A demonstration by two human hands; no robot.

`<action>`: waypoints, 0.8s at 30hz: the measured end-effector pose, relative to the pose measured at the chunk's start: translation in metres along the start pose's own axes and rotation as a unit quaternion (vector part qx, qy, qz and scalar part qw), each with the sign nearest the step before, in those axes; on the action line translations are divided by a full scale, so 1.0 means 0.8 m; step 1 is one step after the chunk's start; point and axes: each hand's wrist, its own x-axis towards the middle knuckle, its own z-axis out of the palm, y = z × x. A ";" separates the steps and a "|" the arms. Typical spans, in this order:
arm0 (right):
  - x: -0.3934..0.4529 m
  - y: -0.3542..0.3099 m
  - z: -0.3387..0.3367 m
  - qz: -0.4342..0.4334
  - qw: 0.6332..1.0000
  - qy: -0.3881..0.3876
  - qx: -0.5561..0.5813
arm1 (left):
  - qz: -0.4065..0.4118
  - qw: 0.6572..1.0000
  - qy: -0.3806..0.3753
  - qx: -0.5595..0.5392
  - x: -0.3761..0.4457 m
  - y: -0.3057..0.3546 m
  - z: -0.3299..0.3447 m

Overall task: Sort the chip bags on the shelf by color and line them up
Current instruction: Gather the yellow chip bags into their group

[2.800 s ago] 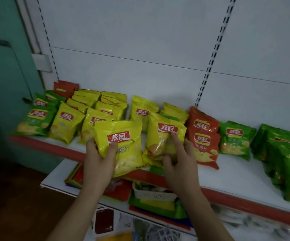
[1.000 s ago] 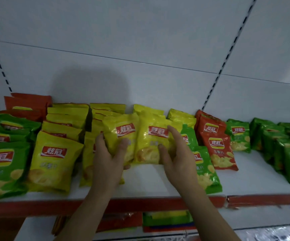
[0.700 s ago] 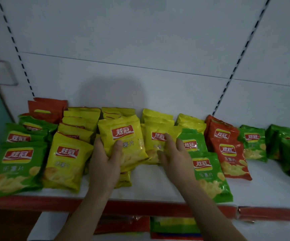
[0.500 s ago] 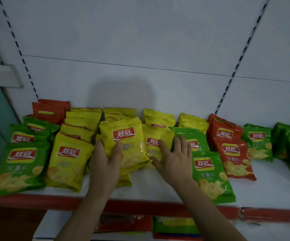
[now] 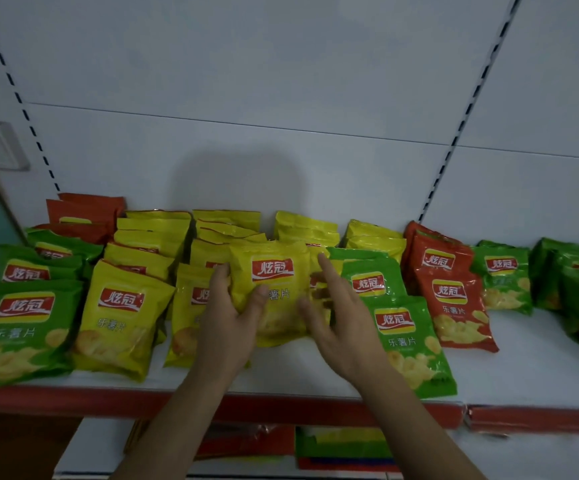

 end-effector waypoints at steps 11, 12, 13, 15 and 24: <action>-0.049 0.024 0.033 -0.006 0.949 -0.011 -0.314 | 0.258 0.843 -0.061 0.468 -0.014 -0.040 0.032; -0.051 0.024 0.033 0.006 0.939 -0.013 -0.344 | 0.260 0.827 -0.077 0.492 -0.017 -0.045 0.035; -0.053 0.022 0.032 0.017 0.932 -0.019 -0.361 | 0.260 0.815 -0.089 0.511 -0.018 -0.051 0.037; -0.055 0.020 0.032 0.029 0.926 -0.041 -0.373 | 0.253 0.799 -0.098 0.536 -0.021 -0.058 0.037; -0.060 0.025 0.002 0.031 0.940 -0.038 -0.337 | 0.220 0.778 -0.124 0.575 -0.030 -0.053 0.031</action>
